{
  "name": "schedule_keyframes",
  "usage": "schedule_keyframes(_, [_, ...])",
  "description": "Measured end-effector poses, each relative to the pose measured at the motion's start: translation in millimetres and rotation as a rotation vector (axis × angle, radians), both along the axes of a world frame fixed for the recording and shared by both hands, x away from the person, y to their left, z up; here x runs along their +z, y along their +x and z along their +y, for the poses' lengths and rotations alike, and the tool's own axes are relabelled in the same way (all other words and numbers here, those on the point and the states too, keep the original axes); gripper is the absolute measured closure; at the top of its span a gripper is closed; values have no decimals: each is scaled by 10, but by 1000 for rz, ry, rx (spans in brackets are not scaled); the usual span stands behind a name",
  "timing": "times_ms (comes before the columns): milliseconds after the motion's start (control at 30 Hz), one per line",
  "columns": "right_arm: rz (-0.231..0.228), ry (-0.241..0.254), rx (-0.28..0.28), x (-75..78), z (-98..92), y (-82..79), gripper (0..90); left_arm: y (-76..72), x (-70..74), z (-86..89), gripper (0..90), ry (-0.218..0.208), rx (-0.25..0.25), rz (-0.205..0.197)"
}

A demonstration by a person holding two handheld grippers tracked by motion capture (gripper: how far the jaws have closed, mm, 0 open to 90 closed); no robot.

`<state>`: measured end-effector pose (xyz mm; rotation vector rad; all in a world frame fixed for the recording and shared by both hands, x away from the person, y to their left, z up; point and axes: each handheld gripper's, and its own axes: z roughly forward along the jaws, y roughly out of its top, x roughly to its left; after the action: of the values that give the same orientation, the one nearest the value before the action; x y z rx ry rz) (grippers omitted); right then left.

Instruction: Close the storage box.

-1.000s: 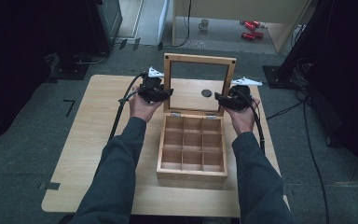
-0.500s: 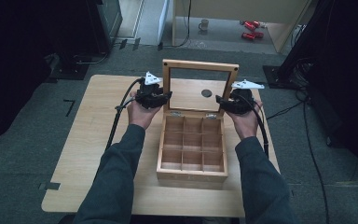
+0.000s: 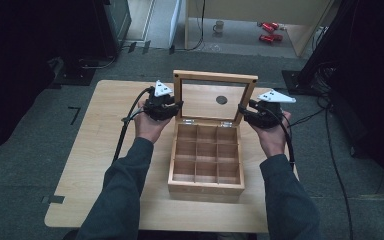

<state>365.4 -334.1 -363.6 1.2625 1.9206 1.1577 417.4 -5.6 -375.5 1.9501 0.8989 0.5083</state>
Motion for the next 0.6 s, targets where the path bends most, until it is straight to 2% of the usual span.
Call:
schedule_keyframes(200, [-6, -8, -11, -7, -59, -60, 660, -46, 0, -3, 658, 15, -2, -13])
schedule_keyframes(333, [-2, 2, -26, -35, -75, -66, 679, -70, -7, 10, 658, 14, -7, -13])
schedule_keyframes(600, [-26, -18, -28, -7, -23, -147, 710, -138, -46, 76, 632, -10, -23, -1])
